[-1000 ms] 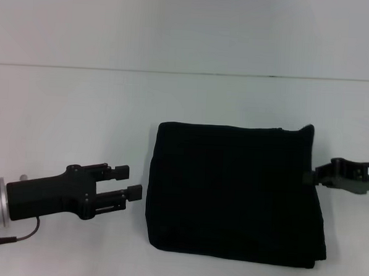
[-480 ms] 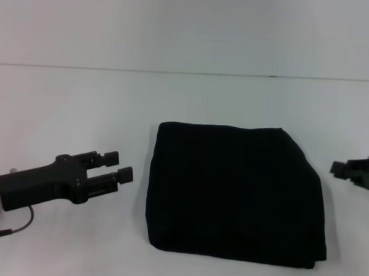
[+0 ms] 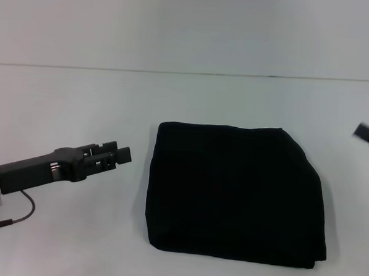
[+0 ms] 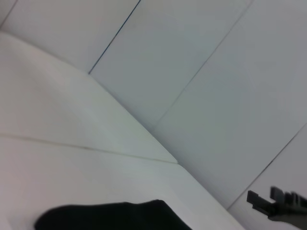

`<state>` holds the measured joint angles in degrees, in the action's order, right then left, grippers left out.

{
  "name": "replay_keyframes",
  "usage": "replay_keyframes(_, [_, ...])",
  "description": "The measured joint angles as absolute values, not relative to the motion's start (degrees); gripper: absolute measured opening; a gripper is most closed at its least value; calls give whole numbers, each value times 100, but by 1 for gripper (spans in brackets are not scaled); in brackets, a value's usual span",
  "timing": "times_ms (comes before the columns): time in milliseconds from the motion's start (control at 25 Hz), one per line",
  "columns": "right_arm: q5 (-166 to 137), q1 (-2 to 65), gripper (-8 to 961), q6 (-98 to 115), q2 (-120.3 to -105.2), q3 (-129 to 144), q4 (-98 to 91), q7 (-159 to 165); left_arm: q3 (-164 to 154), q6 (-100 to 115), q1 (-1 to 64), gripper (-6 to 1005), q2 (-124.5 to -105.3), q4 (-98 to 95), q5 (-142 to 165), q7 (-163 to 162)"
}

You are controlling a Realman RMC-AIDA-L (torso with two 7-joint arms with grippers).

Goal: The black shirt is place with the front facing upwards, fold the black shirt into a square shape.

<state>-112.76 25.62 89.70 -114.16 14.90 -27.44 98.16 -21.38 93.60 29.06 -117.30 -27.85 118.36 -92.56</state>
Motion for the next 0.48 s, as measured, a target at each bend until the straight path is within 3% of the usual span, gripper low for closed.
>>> replay_keyframes(120, [-11476,2574,596,9297,-11483,1684,-2739,8630,-2268,9384,3006,632,-11653,-2786,11856,-9901])
replay_keyframes(320, [-11860,2482,759,9415,-11766,1937,-2751,6666,-2564,9276,3204,631,-11466,-2786,11866,-11342])
replay_keyframes(480, [-12238,2350,759,9263,-11942,1981,-2718,5637,-2580,9101,3332,631,-11390,-2786,11873,-12127])
